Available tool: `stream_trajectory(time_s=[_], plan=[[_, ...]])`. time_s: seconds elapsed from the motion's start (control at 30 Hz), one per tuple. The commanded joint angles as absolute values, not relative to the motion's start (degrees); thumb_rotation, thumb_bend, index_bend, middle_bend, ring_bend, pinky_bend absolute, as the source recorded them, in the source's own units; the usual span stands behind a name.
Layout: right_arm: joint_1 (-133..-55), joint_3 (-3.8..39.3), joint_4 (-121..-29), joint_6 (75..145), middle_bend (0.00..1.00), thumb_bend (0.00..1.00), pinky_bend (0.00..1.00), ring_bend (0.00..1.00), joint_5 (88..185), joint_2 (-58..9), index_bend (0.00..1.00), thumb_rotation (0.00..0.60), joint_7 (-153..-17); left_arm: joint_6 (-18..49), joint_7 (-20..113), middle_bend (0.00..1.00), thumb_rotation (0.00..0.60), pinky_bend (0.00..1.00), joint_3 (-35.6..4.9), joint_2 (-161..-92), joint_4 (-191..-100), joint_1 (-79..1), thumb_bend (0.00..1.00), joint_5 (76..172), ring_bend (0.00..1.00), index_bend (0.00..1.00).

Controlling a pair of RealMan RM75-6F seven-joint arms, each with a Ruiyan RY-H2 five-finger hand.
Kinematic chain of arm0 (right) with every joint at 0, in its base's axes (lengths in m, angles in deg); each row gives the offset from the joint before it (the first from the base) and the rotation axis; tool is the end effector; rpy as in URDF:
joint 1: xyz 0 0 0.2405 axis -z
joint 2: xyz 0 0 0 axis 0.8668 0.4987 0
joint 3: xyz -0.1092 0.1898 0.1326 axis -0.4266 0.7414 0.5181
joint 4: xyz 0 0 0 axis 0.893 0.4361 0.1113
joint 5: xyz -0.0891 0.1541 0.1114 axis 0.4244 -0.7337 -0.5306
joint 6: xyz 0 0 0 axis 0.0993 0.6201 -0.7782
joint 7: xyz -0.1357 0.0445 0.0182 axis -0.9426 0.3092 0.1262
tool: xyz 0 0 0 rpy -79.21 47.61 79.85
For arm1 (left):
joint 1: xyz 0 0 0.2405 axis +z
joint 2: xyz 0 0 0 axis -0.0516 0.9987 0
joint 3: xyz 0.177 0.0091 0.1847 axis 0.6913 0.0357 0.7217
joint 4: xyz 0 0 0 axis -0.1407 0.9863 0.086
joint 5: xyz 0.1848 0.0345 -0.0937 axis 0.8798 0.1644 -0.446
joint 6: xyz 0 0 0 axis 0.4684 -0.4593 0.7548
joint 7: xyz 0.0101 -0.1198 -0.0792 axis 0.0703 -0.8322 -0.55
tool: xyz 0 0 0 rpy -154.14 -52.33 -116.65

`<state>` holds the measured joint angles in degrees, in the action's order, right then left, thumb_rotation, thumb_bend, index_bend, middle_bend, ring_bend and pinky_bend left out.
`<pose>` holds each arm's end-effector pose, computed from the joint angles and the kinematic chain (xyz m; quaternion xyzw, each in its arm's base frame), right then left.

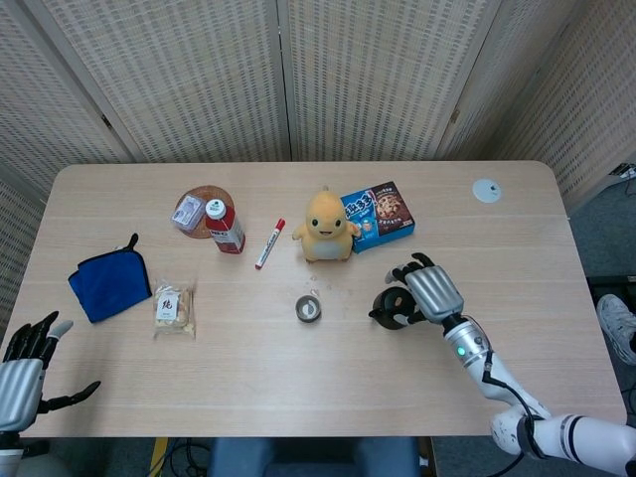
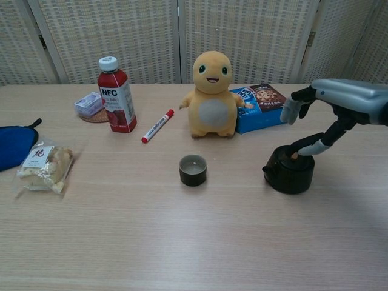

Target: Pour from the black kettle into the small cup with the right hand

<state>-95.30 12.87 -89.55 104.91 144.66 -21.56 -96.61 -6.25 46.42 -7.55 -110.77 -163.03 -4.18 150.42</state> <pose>-0.1996 -0.3150 0.0239 0.7232 -0.4066 0.3685 0.4194 -0.3235 0.1520 0.1427 -0.5921 -0.4071 -0.3698 0.5889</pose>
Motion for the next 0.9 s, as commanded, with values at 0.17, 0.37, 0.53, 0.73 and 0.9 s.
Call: stream_trajectory(time_s=[0.17, 0.37, 0.53, 0.73, 0.9], plan=[[-89.09, 11.23, -95.15, 113.12, 0.35, 0.0, 0.14, 0.29, 147.21, -15.8, 0.36, 0.6, -97.29, -5.64, 46.04, 0.02, 0.364, 0.0, -7.92, -110.54, -162.9, -4.77, 0.08, 150.11, 0.08, 0.13], [-84.1, 9.32, -97.53, 118.62, 0.35, 0.03, 0.14, 0.29, 149.02, -11.91, 0.36, 0.6, -97.38, -4.8, 46.15, 0.02, 0.362, 0.0, -8.21, -110.91, -162.6, -5.52, 0.08, 149.83, 0.08, 0.13], [-79.53, 7.7, -97.2, 123.66, 0.36, 0.06, 0.16, 0.29, 150.3, -10.76, 0.36, 0.6, -97.98, -3.87, 46.39, 0.02, 0.362, 0.0, -8.49, -111.59, -162.22, -6.35, 0.08, 149.63, 0.08, 0.13], [-74.49, 6.3, -96.91, 128.39, 0.4, 0.09, 0.24, 0.29, 151.33, -10.16, 0.36, 0.6, -96.2, -3.24, 47.05, 0.02, 0.363, 0.0, -8.95, -112.5, -162.24, -7.12, 0.08, 149.17, 0.08, 0.13], [-71.01, 5.46, -97.44, 131.04, 0.41, 0.09, 0.24, 0.3, 151.98, -9.6, 0.36, 0.6, -95.22, -2.88, 47.78, 0.02, 0.363, 0.0, -9.15, -113.24, -162.46, -7.64, 0.08, 148.96, 0.08, 0.13]])
